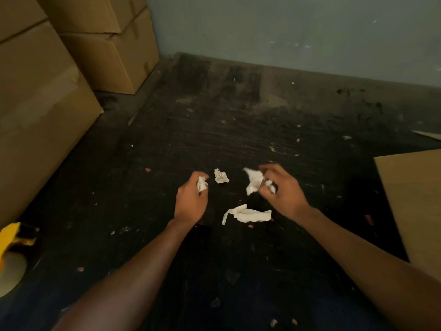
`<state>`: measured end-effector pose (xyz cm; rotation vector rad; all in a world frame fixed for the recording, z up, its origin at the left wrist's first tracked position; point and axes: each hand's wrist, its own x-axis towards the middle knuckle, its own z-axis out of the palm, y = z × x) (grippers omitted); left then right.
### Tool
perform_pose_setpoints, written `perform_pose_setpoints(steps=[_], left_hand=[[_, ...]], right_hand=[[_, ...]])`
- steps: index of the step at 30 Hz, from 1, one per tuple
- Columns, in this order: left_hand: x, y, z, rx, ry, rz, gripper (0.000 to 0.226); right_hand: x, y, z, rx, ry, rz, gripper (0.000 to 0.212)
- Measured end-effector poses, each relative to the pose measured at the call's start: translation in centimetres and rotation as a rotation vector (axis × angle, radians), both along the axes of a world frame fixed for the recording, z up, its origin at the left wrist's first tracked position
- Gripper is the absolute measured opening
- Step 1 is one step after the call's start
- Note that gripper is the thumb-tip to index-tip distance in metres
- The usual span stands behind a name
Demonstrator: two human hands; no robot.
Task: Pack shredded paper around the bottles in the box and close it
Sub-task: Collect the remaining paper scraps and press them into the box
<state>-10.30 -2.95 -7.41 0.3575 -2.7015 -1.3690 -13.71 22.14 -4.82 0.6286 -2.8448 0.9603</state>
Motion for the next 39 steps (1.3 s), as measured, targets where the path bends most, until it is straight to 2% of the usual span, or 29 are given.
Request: perform_pose_setpoints(steps=[3,5,8,11,14,18,20,24,28,31,34,37,39], left_hand=[[-2.3,0.9,0.8,-0.221,0.002,-0.169,0.019],[-3.6,1.6,0.5,-0.453,-0.057,-0.333,0.038],[-5.0,2.0,-1.2,-0.700,-0.223,-0.488,0.067],[-5.0,2.1,-2.6,-0.849,-0.226,-0.525,0.064],[-5.0,1.9,-3.3,-0.828,-0.134,-0.475,0.047],[-5.1,1.3,-3.5,-0.803,-0.141,-0.518,0.034],[-4.7,1.0,-3.6,-0.792,-0.144,-0.540,0.028],[-3.5,0.1,-3.4,-0.748,-0.175,-0.552,0.033],[-2.2,-0.9,-2.4,-0.661,-0.235,-0.493,0.031],[-2.0,-1.1,-0.9,-0.604,-0.208,-0.459,0.030],[-2.2,-0.2,1.6,-0.525,-0.143,-0.491,0.028],[-2.0,2.0,4.3,-0.461,-0.103,-0.530,0.031],[-1.6,3.9,6.0,-0.411,-0.068,-0.567,0.032]], right_hand=[[3.0,0.0,-1.8,0.310,0.128,0.225,0.021],[3.9,-0.4,-3.6,0.459,0.131,0.320,0.027],[4.6,-1.4,-6.0,0.554,0.151,0.363,0.030],[5.3,-2.0,-7.5,0.542,0.173,0.315,0.037],[5.9,-2.2,-8.0,0.531,0.156,0.253,0.037],[6.6,-2.6,-7.8,0.535,0.091,0.185,0.036],[7.1,-3.1,-7.2,0.536,0.015,0.154,0.039],[7.7,-4.0,-5.7,0.547,-0.207,0.087,0.045],[8.5,-3.6,-4.0,0.344,-0.398,-0.035,0.039],[8.9,-1.9,-2.2,0.233,-0.476,-0.172,0.031],[9.0,0.6,0.7,0.144,-0.478,-0.299,0.025],[9.6,3.3,4.7,0.127,-0.356,-0.416,0.010],[10.3,5.3,7.5,0.125,-0.275,-0.472,0.012]])
